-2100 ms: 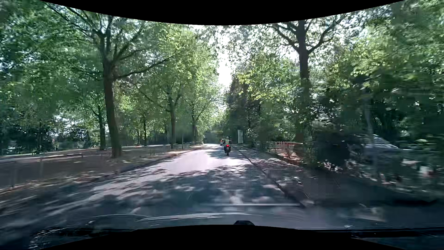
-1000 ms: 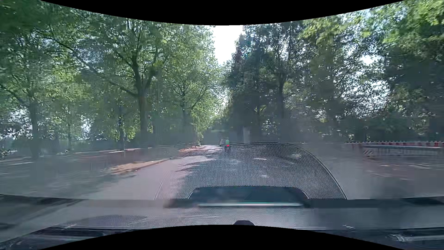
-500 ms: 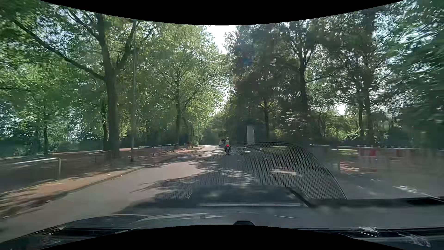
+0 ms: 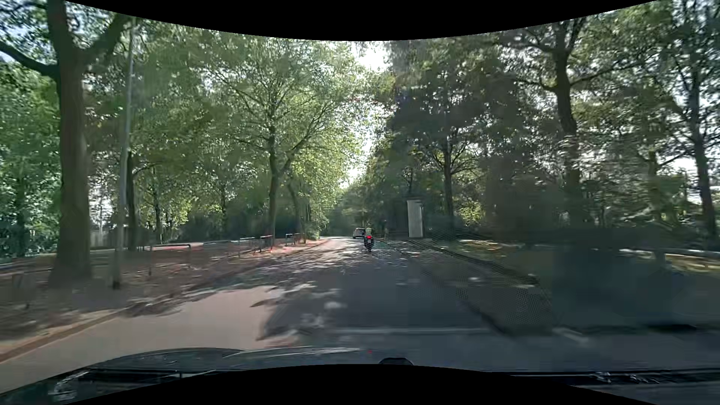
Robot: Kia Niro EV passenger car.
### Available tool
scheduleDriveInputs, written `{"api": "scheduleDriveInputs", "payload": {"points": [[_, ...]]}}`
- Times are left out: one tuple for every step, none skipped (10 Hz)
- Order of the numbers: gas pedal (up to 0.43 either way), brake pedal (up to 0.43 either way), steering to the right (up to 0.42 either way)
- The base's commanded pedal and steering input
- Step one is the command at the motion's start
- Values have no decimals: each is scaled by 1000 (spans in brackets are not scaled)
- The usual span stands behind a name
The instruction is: Follow the waypoints while adhering to traffic rules and regulations
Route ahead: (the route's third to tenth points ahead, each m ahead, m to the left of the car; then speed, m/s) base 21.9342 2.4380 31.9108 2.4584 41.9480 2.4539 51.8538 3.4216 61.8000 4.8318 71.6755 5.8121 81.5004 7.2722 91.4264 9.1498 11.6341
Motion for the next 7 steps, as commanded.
{"api": "scheduleDriveInputs", "payload": {"points": [[138, 0, -5], [138, 0, -5], [138, 0, -5], [138, 0, -3], [138, 0, 2], [138, 0, 6], [157, 0, 5]]}}
